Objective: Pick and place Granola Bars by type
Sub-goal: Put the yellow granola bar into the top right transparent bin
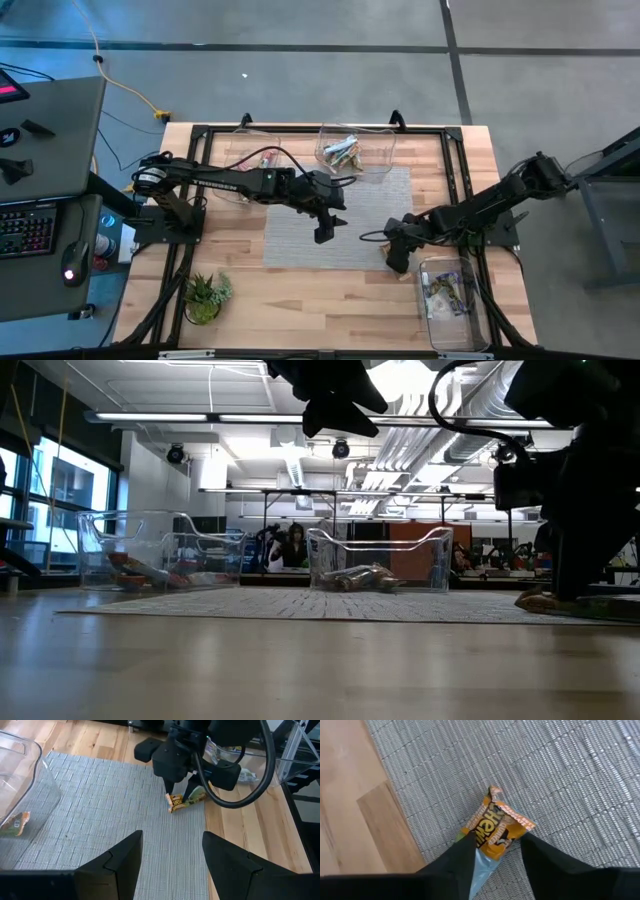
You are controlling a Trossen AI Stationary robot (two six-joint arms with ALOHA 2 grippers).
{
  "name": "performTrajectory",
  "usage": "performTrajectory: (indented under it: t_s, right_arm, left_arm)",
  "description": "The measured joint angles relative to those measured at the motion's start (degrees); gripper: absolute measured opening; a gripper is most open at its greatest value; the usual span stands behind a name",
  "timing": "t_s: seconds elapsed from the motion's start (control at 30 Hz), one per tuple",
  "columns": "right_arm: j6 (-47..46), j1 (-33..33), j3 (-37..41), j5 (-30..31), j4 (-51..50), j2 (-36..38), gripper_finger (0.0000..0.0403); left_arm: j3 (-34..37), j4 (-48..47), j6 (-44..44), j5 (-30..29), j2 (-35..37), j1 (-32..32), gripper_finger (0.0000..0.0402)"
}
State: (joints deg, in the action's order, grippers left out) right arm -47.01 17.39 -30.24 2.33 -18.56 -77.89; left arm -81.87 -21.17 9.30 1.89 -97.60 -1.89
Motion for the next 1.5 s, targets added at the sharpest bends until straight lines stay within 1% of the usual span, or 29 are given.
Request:
performTrajectory:
  t_s: [0.07,0.3,0.37,0.43,0.5,0.57,0.7,0.9,1.0,1.07,1.1,1.2,1.27,1.37,1.43,1.5]
  right_arm:
    - [0.8,0.0,0.0,-0.3,0.2,0.0,0.0122]
    - [1.2,-0.1,0.0,-1.9,1.5,0.1,0.0016]
    - [2.8,-0.2,0.2,-2.7,4.1,0.3,0.0008]
    - [5.0,-0.7,0.2,-2.2,7.2,1.1,0.0014]
    - [7.4,-2.0,0.0,0.6,10.5,2.4,0.0017]
    - [11.3,-3.8,-0.6,4.4,11.0,3.7,0.0011]
    - [22.1,-9.3,-3.5,11.3,11.1,5.8,0.0004]
    - [42.0,-21.5,-12.6,23.6,11.2,6.3,0.0002]
    - [50.0,-28.5,-17.6,26.1,11.3,6.2,0.0001]
    - [53.4,-33.3,-19.9,25.7,11.4,6.0,0.0001]
    - [53.7,-35.6,-20.7,25.0,11.5,5.6,0.0001]
    - [51.6,-41.7,-20.7,20.6,11.5,4.8,0.0001]
    - [50.6,-44.9,-19.5,16.3,13.1,4.0,0.0004]
    - [48.5,-47.9,-17.0,10.3,17.1,2.4,0.0008]
    - [48.4,-48.9,-15.5,8.5,19.4,1.3,0.0009]
    - [48.6,-49.0,-14.7,8.3,21.0,0.2,0.0009]
  left_arm:
    - [0.0,0.0,0.0,0.0,0.0,0.0,0.0202]
    - [0.0,0.0,0.0,0.0,0.0,0.0,0.0202]
    - [0.0,0.0,0.0,0.0,0.0,0.0,0.0202]
    - [0.0,0.0,0.0,0.0,0.0,0.0,0.0202]
    - [0.0,0.0,0.0,0.0,0.0,0.0,0.0202]
    - [0.0,0.1,0.0,0.0,0.0,0.0,0.0202]
    - [0.0,0.2,0.0,0.0,0.0,0.0,0.0202]
    - [0.0,1.0,0.0,0.0,0.0,0.0,0.0202]
    - [0.0,1.0,-0.1,0.0,0.0,0.0,0.0201]
    - [0.0,1.0,-0.1,0.0,0.0,0.0,0.0202]
    - [0.0,1.0,-0.1,0.0,0.0,0.0,0.0202]
    - [0.0,0.8,-0.2,0.0,0.0,0.0,0.0202]
    - [0.0,0.3,-0.5,-0.3,0.0,0.0,0.0201]
    - [0.0,-0.4,-0.6,-1.7,0.0,0.0,0.0202]
    - [0.0,-0.7,-0.5,-2.8,0.0,0.0,0.0202]
    - [0.0,-0.8,-0.1,-2.9,0.0,0.0,0.0202]
